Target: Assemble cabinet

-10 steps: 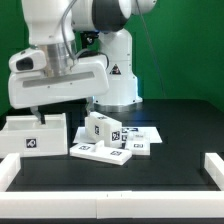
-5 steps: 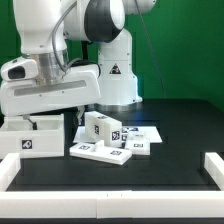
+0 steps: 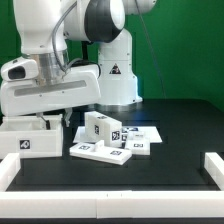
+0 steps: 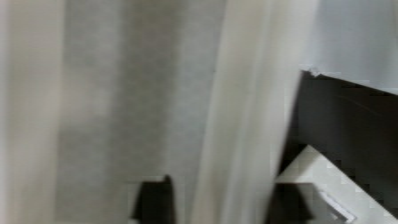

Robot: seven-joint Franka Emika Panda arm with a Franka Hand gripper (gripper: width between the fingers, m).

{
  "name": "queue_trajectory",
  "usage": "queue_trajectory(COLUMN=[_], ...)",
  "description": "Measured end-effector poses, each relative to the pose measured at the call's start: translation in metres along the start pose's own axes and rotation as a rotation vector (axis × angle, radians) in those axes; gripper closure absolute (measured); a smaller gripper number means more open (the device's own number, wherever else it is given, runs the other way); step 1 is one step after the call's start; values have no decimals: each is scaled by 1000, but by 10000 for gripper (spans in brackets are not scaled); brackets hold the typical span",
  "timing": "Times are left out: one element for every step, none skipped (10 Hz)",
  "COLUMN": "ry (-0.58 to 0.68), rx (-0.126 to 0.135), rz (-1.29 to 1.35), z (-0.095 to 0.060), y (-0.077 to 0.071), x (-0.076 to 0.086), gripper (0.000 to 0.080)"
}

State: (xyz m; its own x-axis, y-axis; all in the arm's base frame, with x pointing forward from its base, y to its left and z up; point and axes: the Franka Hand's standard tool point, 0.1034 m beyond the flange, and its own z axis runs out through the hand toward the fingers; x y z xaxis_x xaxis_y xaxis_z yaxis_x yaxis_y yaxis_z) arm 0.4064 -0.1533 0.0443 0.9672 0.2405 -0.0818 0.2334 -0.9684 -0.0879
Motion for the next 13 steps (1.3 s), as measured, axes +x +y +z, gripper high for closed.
queue_trajectory(ry=[0, 0, 0, 16, 16, 17, 19, 25, 28, 18, -5, -6, -5], rx=[0, 0, 0, -17, -18, -18, -20, -23, -19, -3, 22, 25, 32], rz=[0, 0, 0, -11, -11, -11, 9, 63, 132, 215, 232, 213, 303], z=[0, 0, 0, 0, 0, 0, -2, -6, -12, -20, -29, -30, -28], y=[0, 0, 0, 2, 2, 2, 4, 8, 8, 4, -2, -3, -4], x=[0, 0, 0, 2, 2, 2, 3, 5, 6, 8, 16, 19, 18], gripper=[673, 708, 708, 708, 708, 708, 708, 708, 708, 708, 709, 709, 709])
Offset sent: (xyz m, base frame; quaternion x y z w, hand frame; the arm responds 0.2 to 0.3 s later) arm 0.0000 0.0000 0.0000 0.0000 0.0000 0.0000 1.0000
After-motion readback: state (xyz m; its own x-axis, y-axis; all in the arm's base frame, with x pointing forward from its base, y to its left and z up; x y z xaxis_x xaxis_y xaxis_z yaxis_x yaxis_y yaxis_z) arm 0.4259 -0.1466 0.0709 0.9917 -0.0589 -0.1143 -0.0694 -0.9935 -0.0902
